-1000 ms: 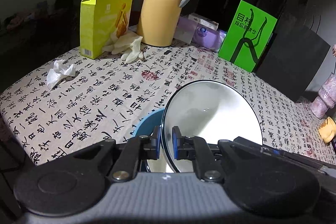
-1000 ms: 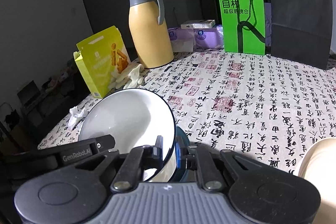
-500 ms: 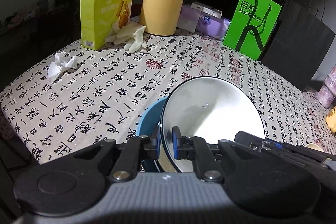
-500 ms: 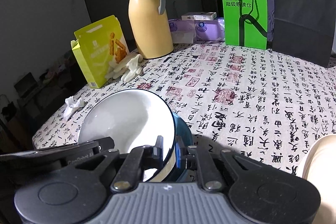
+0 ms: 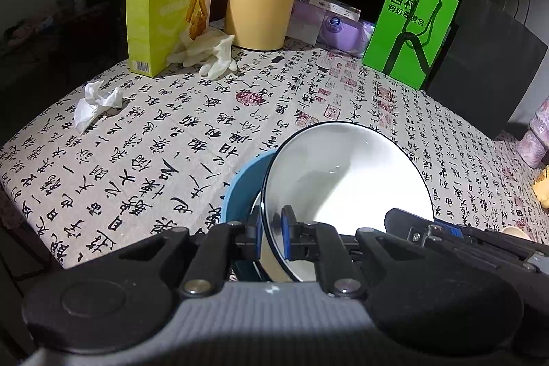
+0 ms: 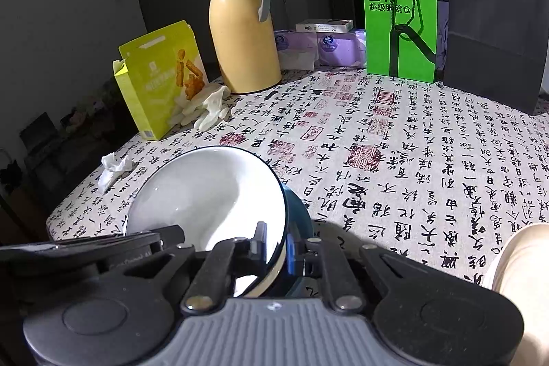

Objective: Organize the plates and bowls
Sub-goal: 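Lower the held white bowl into the blue bowl with both grippers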

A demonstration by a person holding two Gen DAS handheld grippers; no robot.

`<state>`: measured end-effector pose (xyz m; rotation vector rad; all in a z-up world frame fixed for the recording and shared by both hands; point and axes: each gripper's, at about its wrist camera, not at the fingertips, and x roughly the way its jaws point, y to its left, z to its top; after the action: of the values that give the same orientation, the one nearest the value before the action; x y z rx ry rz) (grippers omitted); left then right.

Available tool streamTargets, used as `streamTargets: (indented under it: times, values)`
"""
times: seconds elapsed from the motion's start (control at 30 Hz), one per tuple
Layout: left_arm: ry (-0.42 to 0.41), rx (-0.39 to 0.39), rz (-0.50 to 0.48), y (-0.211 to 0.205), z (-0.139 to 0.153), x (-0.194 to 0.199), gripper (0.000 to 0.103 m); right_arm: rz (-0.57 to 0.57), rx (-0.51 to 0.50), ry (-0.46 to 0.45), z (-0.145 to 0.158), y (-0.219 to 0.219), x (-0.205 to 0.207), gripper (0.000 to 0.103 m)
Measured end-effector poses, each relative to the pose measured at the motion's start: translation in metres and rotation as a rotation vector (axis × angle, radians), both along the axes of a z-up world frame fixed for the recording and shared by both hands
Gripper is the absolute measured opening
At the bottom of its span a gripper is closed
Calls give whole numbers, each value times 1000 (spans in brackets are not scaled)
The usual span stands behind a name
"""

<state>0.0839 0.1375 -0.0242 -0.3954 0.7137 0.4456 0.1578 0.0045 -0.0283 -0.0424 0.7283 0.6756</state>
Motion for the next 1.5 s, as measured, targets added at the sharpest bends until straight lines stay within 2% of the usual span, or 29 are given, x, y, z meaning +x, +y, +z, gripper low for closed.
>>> streamTargets:
  times: [0.57, 0.9, 1.23, 1.4, 1.5]
  values:
    - [17, -27, -5, 3, -5, 4, 12, -1, -17, 6, -5, 2, 4, 11]
    - [20, -74, -7, 9, -4, 5, 12, 2, -21, 17, -6, 2, 7, 10]
    - [23, -151, 21, 17, -1, 3, 12, -10, 5, 50, -6, 0, 10, 9]
    - [5, -203, 68, 20, -2, -1, 12, -17, 22, 63, -6, -1, 12, 9]
    - [0, -191, 98, 16, -1, -3, 12, -19, 27, 64, -6, -1, 11, 9]
